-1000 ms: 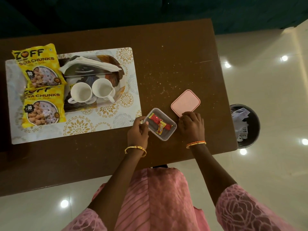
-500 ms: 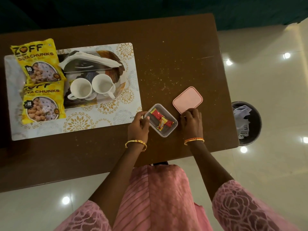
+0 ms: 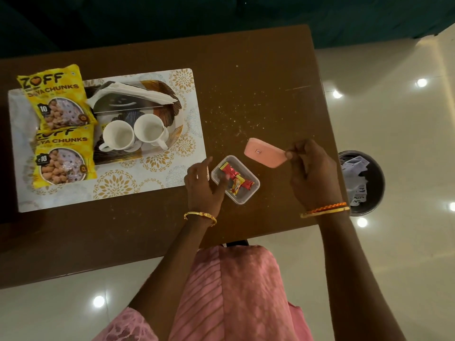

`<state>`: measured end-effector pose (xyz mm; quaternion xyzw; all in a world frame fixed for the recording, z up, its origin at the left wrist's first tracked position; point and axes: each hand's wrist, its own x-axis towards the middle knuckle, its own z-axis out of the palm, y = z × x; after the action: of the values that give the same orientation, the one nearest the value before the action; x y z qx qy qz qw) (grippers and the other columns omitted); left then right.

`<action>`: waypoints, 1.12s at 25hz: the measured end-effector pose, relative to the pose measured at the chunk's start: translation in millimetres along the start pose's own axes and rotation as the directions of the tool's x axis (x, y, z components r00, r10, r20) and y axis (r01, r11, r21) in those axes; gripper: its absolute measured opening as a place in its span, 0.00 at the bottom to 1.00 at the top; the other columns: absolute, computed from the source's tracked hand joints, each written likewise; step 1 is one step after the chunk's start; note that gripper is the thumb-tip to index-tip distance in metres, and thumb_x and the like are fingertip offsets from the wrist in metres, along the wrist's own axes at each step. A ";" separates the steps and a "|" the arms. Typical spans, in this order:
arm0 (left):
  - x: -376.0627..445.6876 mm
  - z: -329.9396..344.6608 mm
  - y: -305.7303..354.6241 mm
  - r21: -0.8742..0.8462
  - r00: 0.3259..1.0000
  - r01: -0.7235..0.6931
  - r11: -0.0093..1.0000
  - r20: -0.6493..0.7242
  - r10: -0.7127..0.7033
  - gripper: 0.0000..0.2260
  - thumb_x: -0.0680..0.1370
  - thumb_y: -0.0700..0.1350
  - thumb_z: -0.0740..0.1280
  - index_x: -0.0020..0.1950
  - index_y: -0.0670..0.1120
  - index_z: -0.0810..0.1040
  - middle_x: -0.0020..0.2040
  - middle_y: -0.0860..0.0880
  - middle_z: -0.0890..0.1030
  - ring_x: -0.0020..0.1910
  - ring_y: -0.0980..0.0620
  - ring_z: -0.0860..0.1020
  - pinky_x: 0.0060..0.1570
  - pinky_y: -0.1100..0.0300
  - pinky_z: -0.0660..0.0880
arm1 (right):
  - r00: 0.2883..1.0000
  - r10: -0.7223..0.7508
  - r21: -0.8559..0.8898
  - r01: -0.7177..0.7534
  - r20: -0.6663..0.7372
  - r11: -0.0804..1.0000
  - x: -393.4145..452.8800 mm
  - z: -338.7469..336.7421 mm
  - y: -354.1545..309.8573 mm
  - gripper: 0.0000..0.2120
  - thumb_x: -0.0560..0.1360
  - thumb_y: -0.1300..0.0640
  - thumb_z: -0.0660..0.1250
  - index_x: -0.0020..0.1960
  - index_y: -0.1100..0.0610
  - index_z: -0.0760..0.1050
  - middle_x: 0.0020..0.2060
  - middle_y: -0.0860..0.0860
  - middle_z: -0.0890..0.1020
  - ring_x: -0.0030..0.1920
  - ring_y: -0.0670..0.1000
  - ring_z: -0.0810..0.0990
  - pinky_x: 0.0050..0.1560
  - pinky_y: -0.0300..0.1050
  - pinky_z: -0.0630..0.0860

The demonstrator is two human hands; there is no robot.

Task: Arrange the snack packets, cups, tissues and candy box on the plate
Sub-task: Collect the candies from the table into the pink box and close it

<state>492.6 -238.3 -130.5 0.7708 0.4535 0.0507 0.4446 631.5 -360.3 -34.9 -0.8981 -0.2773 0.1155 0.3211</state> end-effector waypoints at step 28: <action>-4.0 0.0 8.1 -0.144 0.955 0.298 0.944 0.052 -0.294 0.17 0.76 0.48 0.67 0.63 0.45 0.76 0.57 0.42 0.79 0.53 0.47 0.79 0.44 0.61 0.74 | 0.916 0.386 -0.069 -0.381 0.109 0.922 -9.8 109.9 20.0 0.13 0.78 0.61 0.60 0.60 0.58 0.77 0.54 0.61 0.76 0.57 0.60 0.71 0.53 0.47 0.70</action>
<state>495.6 -242.8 -123.3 0.6590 0.5522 0.0059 0.5106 589.6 -322.3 -131.7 -0.9336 -0.1174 0.2237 0.2542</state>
